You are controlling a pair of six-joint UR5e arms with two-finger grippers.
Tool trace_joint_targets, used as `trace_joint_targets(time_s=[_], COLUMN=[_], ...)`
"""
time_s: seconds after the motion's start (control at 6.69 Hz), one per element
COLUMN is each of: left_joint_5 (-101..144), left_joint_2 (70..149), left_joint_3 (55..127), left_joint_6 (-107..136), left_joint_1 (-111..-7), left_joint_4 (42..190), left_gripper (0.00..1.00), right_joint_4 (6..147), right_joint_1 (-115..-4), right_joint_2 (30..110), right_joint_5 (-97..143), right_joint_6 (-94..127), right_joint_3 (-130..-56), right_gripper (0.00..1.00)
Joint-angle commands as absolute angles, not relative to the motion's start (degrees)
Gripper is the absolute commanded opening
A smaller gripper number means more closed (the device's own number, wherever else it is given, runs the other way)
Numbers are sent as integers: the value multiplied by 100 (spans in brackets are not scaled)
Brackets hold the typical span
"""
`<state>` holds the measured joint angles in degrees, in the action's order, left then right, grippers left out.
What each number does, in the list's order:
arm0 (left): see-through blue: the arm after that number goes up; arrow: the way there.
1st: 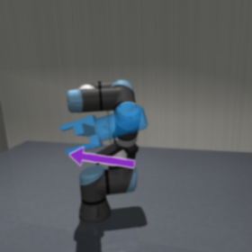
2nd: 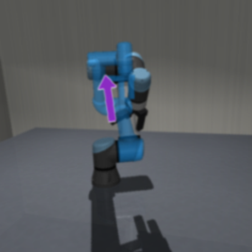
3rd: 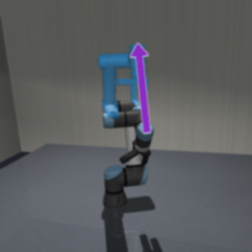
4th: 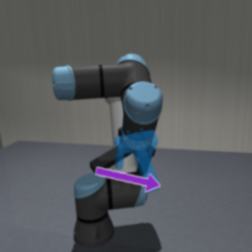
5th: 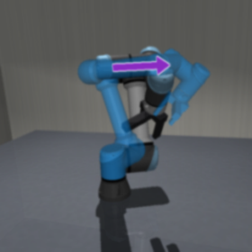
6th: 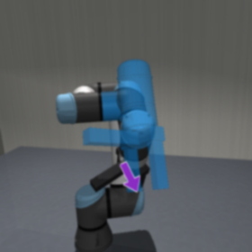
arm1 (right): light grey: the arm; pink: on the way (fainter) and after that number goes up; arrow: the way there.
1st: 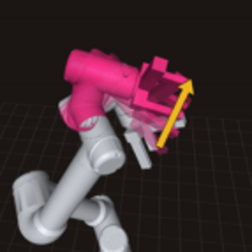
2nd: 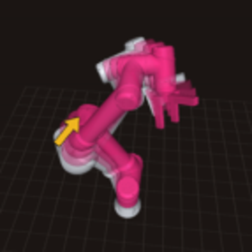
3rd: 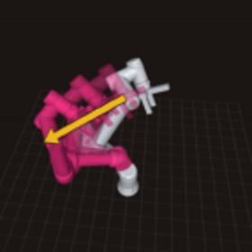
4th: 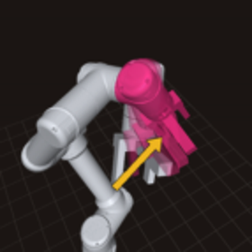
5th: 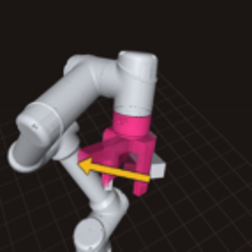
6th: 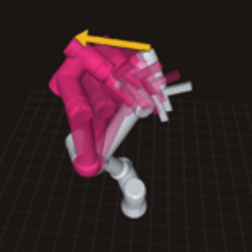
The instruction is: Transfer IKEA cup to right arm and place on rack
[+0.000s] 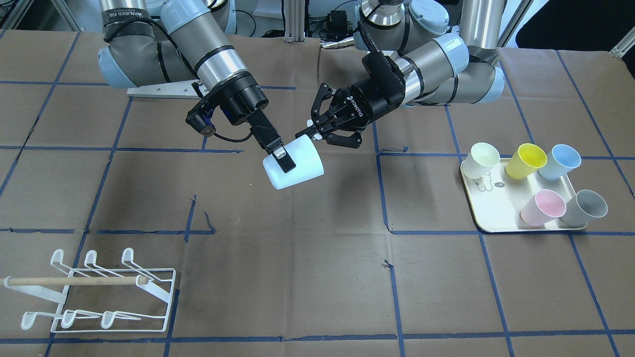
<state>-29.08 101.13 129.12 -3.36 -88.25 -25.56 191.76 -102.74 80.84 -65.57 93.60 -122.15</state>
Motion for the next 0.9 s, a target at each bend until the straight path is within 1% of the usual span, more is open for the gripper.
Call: trace_joint_targets(time_s=[0.0,0.15,0.3,0.45,0.6,0.75], left_joint_5=[-2918,-2927,-3144,-3468,-3480,-3489], left_joint_2=[10107,10081,10064,10046,10055,10063], left_joint_3=[12911,12902,12859,12850,12832,12823], left_joint_6=[-343,-334,-343,-325,-169,-115], left_joint_1=[-8824,-8824,-8824,-8824,-8816,-8815], left_joint_4=[-2558,-2558,-2566,-2566,-2575,-2584], left_gripper=[7,12,33,56,89,98], right_joint_4=[19178,19178,19178,19178,19178,19178], right_joint_1=[-10274,-10274,-10274,-10274,-10274,-10257], right_joint_2=[8095,8095,8095,8095,8103,8104], right_joint_5=[-6530,-6530,-6539,-6539,-6539,-6539], right_joint_6=[9360,9360,9360,9360,9360,9360], right_joint_3=[-12208,-12208,-12208,-12208,-12199,-12199], right_gripper=[59,54,45,40,39,38])
